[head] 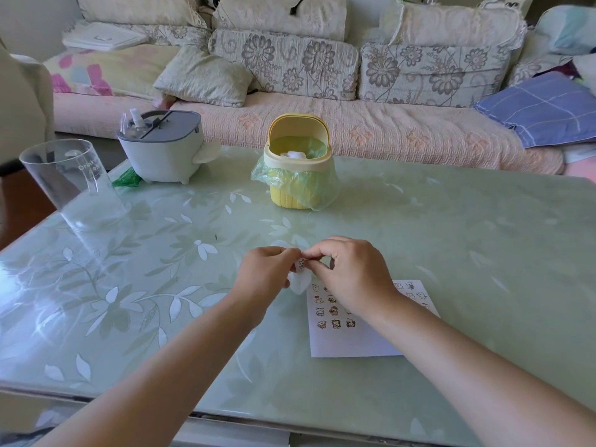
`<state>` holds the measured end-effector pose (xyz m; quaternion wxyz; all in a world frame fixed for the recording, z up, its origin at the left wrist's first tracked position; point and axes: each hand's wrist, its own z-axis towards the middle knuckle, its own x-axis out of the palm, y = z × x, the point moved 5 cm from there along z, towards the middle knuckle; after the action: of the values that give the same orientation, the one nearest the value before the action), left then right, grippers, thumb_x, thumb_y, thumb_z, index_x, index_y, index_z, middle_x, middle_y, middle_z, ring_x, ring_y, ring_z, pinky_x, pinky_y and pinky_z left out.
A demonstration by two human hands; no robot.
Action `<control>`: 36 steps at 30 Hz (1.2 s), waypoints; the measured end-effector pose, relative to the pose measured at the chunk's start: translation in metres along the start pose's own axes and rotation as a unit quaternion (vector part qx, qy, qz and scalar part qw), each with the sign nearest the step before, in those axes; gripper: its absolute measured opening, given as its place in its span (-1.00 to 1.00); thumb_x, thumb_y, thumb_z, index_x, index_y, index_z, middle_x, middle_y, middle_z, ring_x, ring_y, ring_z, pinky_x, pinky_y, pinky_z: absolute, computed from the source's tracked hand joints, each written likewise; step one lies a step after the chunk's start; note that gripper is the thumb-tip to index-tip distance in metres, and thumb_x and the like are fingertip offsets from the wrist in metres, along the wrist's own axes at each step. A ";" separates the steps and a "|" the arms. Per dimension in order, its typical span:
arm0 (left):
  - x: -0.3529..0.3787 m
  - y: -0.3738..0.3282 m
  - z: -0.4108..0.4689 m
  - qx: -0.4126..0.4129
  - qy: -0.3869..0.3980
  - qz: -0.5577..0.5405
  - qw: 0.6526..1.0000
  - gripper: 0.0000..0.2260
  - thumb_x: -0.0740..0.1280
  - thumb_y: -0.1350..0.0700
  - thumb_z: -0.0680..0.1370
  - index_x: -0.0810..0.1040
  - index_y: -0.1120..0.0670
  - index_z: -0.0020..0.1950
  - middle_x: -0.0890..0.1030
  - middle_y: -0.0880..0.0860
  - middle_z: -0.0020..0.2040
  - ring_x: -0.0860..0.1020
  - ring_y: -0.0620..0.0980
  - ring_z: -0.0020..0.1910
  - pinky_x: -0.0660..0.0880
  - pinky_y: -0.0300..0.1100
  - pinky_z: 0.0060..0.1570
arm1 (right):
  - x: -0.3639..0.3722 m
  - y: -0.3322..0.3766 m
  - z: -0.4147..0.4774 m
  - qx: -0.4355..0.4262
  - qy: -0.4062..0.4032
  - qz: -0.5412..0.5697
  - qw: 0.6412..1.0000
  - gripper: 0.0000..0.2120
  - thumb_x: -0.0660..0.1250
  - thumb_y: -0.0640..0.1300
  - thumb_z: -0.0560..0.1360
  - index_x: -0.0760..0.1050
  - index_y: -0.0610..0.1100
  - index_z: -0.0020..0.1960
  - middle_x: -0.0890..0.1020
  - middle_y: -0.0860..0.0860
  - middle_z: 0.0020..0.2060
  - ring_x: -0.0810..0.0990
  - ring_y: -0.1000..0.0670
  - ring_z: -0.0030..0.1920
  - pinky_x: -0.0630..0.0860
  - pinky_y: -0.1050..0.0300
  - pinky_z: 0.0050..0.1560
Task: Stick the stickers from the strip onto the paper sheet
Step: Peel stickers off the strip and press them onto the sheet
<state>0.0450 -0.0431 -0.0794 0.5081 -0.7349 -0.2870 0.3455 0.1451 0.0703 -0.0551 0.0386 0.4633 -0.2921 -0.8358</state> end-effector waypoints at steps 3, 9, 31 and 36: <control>0.001 0.003 0.002 -0.022 -0.005 -0.002 1.000 -0.80 0.34 0.04 0.52 0.69 0.11 -0.16 0.66 -0.09 -0.32 0.49 -0.03 -0.36 0.39 -0.24 -0.26 | 0.002 0.000 -0.002 -0.046 -0.026 -0.034 0.998 -0.91 0.51 -0.06 0.45 0.71 0.11 -0.07 0.65 0.21 -0.24 0.49 0.20 -0.30 0.28 0.42 -0.35; 0.004 0.004 0.003 -0.032 -0.001 0.005 0.999 -0.80 0.35 0.04 0.52 0.69 0.11 -0.16 0.68 -0.06 -0.29 0.49 -0.02 -0.34 0.41 -0.21 -0.24 | 0.001 -0.003 -0.005 -0.058 -0.039 -0.037 0.997 -0.89 0.52 -0.08 0.44 0.70 0.11 -0.06 0.64 0.18 -0.17 0.44 0.16 -0.31 0.35 0.26 -0.36; 0.017 -0.015 -0.015 0.294 -0.107 0.430 0.847 -0.76 0.24 -0.14 0.58 0.47 0.02 0.04 0.49 -0.06 -0.04 0.49 0.02 -0.19 0.37 -0.13 -0.28 | -0.026 -0.047 -0.031 0.233 0.101 0.165 0.953 -0.90 0.49 -0.16 0.47 0.65 0.00 -0.20 0.65 0.09 -0.38 0.56 0.15 -0.43 0.48 0.26 -0.35; 0.036 -0.016 -0.024 0.366 0.013 0.394 0.843 -0.88 0.31 0.02 0.57 0.50 -0.04 0.10 0.45 -0.12 -0.01 0.46 -0.08 -0.11 0.44 -0.15 -0.20 | -0.037 -0.058 -0.046 0.288 0.138 0.171 0.932 -0.96 0.48 -0.20 0.47 0.65 -0.08 -0.14 0.59 0.14 -0.49 0.53 0.06 -0.45 0.43 0.28 -0.46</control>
<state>0.0850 -0.0232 -0.0664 0.5652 -0.5507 0.1801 0.5872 0.2147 0.1101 -0.0762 0.0857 0.5087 -0.5870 -0.6239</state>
